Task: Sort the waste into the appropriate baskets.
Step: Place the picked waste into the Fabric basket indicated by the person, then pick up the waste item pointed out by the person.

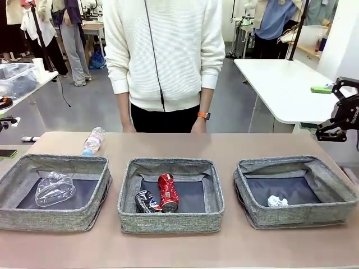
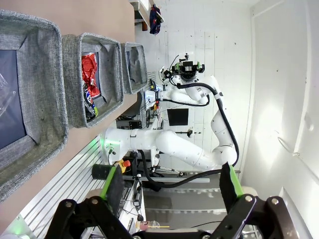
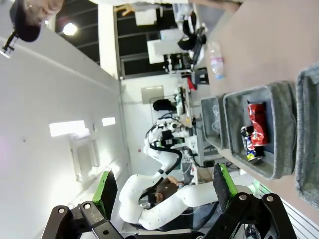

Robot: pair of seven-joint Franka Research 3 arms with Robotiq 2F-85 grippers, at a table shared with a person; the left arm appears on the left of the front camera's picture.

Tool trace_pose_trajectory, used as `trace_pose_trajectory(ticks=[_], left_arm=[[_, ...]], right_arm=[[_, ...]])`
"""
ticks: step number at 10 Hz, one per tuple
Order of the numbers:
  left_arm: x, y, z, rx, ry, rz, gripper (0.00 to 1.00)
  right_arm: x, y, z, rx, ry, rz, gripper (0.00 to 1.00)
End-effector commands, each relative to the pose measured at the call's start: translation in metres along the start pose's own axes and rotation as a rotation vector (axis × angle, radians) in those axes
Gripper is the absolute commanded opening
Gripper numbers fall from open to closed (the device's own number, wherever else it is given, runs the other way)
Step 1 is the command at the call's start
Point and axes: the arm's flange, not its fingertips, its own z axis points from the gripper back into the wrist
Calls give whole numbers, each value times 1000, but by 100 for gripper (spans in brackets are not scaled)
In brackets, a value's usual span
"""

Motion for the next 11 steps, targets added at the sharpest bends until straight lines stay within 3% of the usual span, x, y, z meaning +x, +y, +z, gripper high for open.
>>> trace_pose_trajectory(ticks=[1, 11], left_arm=[[-3, -2, -1, -2, 1, 0, 100], [-3, -2, -1, -2, 1, 0, 100]], right_arm=[[0, 2, 1, 18, 4, 1, 100], [0, 2, 1, 18, 4, 1, 100]])
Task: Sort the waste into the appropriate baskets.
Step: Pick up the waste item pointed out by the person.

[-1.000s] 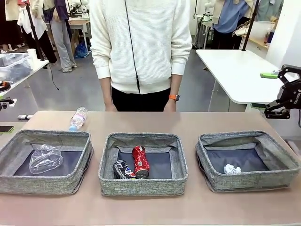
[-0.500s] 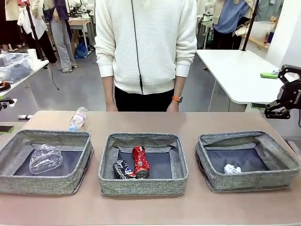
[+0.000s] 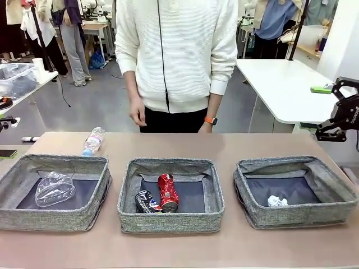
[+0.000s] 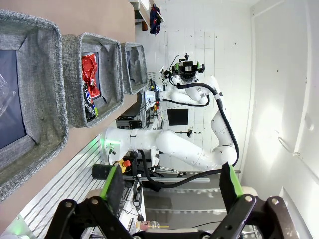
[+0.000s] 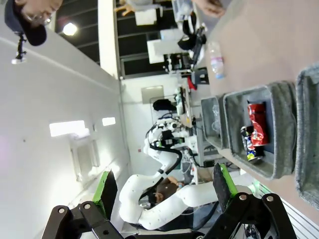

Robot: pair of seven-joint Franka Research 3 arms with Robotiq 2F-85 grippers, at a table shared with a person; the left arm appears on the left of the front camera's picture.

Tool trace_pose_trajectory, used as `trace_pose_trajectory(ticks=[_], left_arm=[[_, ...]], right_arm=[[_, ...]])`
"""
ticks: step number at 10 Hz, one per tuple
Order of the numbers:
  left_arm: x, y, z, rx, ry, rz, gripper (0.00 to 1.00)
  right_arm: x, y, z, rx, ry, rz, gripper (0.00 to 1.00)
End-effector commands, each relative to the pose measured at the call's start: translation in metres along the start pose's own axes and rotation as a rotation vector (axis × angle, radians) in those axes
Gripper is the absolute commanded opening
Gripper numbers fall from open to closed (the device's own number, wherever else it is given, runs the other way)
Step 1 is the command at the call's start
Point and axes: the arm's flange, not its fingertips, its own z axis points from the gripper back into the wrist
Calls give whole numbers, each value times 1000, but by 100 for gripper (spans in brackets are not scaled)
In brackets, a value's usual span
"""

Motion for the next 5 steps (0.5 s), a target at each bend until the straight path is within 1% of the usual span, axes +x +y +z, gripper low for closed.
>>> trace_pose_trajectory(ticks=[1, 5], left_arm=[[-3, -2, -1, -2, 1, 0, 100], [-3, -2, -1, -2, 1, 0, 100]], right_arm=[[0, 2, 1, 17, 3, 1, 100], [0, 2, 1, 17, 3, 1, 100]])
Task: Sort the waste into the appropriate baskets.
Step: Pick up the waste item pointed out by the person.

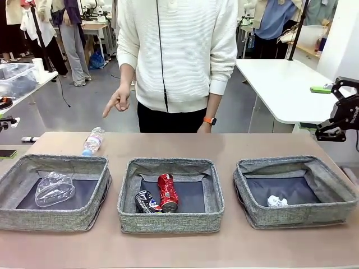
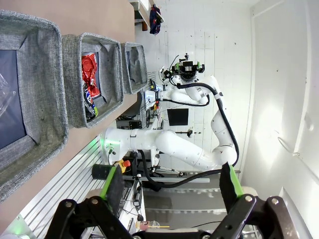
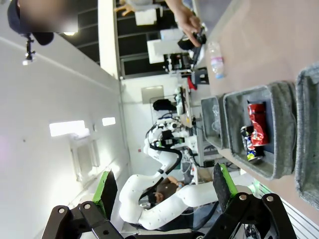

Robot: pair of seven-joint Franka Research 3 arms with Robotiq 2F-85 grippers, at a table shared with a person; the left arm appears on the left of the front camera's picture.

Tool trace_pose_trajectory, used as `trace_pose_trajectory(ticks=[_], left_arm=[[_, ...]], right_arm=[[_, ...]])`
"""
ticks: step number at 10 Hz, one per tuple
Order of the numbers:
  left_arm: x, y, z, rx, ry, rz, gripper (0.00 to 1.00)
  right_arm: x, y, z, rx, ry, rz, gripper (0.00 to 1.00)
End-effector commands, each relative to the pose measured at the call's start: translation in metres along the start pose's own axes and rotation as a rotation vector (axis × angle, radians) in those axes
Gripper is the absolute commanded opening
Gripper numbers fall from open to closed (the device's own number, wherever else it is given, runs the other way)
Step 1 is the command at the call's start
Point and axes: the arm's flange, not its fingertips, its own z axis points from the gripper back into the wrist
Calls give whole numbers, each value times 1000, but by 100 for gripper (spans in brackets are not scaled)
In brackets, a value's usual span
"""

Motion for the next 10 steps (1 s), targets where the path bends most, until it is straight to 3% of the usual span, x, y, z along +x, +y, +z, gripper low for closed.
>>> trace_pose_trajectory(ticks=[1, 3, 4, 5, 6, 7, 8, 9, 10], left_arm=[[-3, -2, -1, -2, 1, 0, 100], [0, 0, 0, 0, 0, 0, 100], [11, 6, 22, 524, -223, -157, 100], [-54, -87, 28, 949, -413, -268, 100], [-48, -93, 10, 1212, -553, -398, 100], [-33, -86, -9, 1459, -623, -490, 100], [-30, -83, -14, 1571, -634, -582, 100], [-29, -85, -19, 1510, -655, -618, 100], [-33, -118, 17, 709, -254, -420, 100]], right_arm=[[0, 2, 1, 17, 3, 1, 100], [0, 2, 1, 17, 3, 1, 100], [0, 2, 1, 17, 3, 1, 100], [0, 2, 1, 17, 3, 1, 100], [0, 2, 1, 17, 3, 1, 100], [0, 2, 1, 17, 3, 1, 100], [0, 2, 1, 17, 3, 1, 100], [0, 2, 1, 17, 3, 1, 100], [0, 2, 1, 17, 3, 1, 100]])
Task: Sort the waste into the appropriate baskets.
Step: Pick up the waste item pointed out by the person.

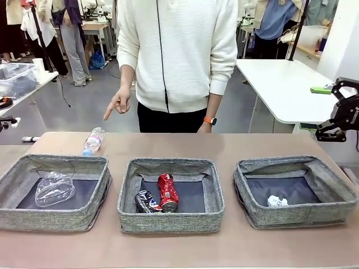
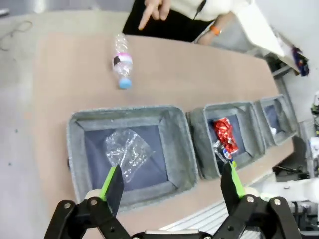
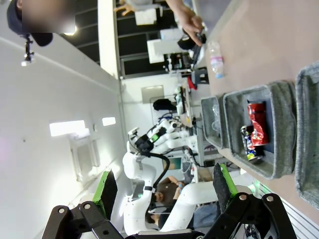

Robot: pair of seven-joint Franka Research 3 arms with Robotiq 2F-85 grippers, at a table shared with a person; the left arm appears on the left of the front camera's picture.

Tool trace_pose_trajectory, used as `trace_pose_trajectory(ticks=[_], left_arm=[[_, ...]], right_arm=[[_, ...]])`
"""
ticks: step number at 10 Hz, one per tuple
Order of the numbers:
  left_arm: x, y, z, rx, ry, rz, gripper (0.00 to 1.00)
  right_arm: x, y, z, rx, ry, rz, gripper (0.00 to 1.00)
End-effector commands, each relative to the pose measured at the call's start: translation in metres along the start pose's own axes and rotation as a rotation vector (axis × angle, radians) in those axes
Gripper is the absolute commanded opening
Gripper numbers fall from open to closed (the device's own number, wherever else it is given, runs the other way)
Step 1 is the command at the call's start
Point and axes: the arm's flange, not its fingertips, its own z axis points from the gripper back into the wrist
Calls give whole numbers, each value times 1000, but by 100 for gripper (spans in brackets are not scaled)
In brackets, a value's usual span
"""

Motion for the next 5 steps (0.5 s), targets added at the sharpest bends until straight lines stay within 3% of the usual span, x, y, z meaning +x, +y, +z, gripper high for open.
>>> trace_pose_trajectory(ticks=[1, 2, 3, 5], left_arm=[[-18, 15, 4, -155, 53, 82, 100], [-18, 15, 4, -155, 53, 82, 100], [-6, 5, -1, -47, 19, 24, 100], [53, -22, -66, 51, 128, 72, 100]], right_arm=[[0, 3, 1, 17, 2, 3, 100], [0, 3, 1, 17, 2, 3, 100], [0, 3, 1, 17, 2, 3, 100], [0, 3, 1, 17, 2, 3, 100]])
